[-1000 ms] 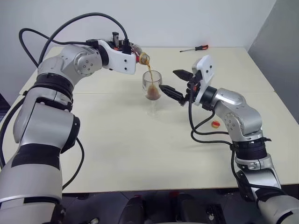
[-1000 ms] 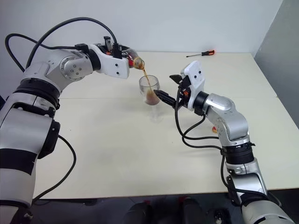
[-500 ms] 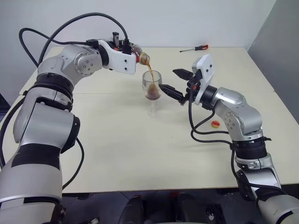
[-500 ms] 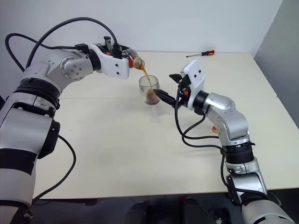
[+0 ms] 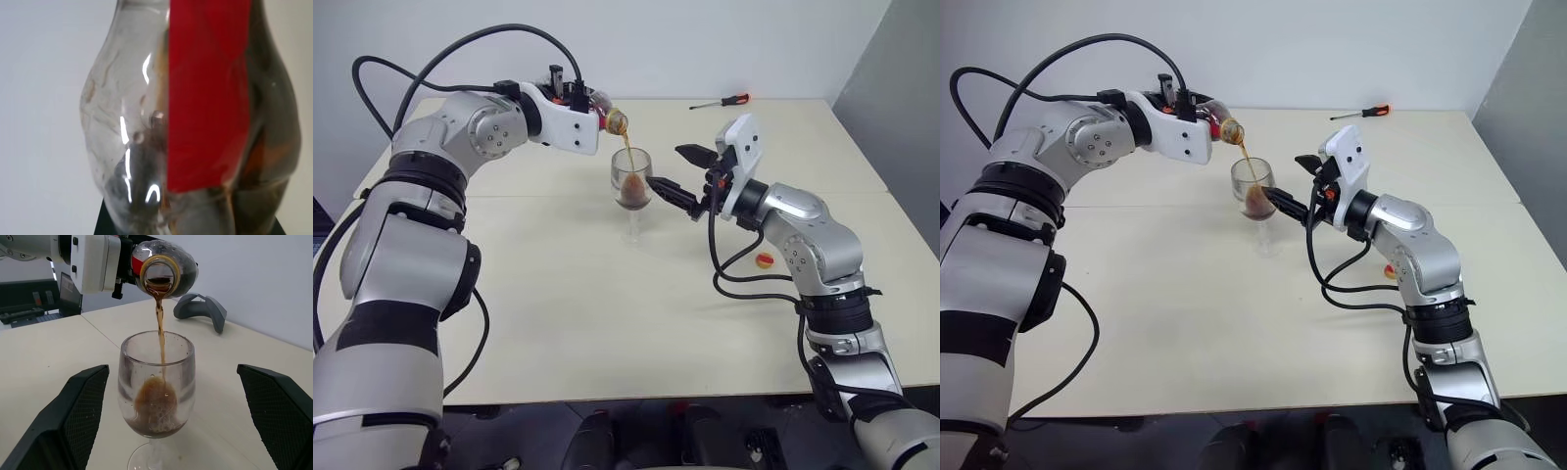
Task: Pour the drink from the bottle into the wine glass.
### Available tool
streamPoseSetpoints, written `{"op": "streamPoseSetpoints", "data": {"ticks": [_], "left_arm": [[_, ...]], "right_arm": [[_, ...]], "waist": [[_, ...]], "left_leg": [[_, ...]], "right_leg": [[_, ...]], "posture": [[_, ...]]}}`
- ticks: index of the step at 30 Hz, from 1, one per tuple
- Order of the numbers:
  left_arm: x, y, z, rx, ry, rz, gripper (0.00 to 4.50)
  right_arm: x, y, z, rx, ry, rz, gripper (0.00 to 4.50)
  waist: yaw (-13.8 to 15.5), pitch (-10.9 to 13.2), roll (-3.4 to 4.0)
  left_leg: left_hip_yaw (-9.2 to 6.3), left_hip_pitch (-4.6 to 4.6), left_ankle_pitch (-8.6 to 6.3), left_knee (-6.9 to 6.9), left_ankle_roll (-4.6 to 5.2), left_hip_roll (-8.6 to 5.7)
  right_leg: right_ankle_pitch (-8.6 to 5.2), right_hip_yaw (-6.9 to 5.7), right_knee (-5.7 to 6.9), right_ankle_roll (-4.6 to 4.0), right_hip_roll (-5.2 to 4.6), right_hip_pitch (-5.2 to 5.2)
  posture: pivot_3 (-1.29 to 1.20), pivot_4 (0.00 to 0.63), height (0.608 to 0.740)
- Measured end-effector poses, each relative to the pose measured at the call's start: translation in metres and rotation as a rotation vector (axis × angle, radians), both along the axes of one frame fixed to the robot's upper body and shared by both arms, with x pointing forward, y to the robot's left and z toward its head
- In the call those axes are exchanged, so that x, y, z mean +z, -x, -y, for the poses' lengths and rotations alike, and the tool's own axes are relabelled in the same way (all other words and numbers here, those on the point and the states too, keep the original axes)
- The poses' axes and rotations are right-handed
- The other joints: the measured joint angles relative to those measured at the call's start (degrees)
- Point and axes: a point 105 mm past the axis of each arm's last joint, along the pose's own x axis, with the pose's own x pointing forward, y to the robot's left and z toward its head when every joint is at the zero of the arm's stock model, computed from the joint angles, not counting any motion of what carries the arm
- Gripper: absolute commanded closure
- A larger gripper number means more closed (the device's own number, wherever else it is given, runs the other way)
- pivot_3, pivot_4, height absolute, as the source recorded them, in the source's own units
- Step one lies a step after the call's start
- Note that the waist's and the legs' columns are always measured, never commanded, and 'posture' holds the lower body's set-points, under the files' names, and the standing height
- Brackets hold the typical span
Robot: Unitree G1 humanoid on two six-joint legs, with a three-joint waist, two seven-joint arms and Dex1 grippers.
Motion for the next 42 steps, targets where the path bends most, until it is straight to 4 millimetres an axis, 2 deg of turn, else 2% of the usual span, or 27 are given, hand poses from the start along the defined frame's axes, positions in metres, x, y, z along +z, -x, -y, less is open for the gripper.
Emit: {"op": "streamPoseSetpoints", "data": {"ticks": [42], "left_arm": [[0.0086,0.002,0.0024,-0.011,-0.053,0.032,3.64]], "right_arm": [[0.0002,0.0017,-0.0006,0.02,0.007,0.002,0.0]], "waist": [[-0.01,0.0,0.0]], "left_leg": [[0.03,-0.01,0.0,0.07,0.0,0.0]], "right_leg": [[0.0,0.01,0.2,0.0,-0.01,-0.08]], "posture": [[0.0,0.15,0.74]]}}
